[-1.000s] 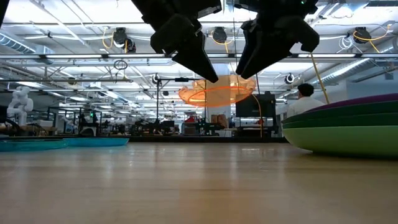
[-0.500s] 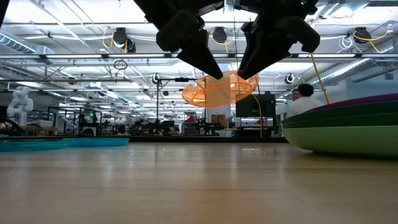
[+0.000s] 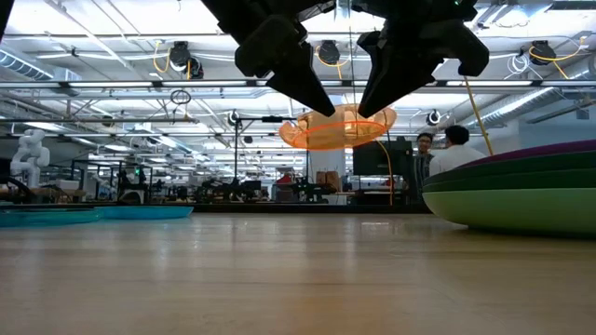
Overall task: Stack plastic plates
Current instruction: Stack the orange plate on top of the purple plate
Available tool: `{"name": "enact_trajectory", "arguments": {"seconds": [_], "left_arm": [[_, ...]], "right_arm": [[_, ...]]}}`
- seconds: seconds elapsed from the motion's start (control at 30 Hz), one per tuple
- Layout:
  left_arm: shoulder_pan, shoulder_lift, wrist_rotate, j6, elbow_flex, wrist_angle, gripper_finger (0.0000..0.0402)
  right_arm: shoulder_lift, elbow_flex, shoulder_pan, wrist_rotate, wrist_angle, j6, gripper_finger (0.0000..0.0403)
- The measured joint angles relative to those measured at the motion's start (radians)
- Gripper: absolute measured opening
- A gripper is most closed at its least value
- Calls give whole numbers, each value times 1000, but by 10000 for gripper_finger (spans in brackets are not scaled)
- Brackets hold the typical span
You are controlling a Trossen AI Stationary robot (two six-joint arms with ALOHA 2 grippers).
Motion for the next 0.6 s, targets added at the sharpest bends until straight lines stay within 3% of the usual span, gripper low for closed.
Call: {"name": "enact_trajectory", "arguments": {"seconds": [0.33,0.6], "left_arm": [[3,0,-36,35,0,7,106],[4,-39,-100,49,1,-12,119]], "right_arm": [[0,0,0,14,11,-13,2],[-11,0,-1,120,-78,-11,2]]}}
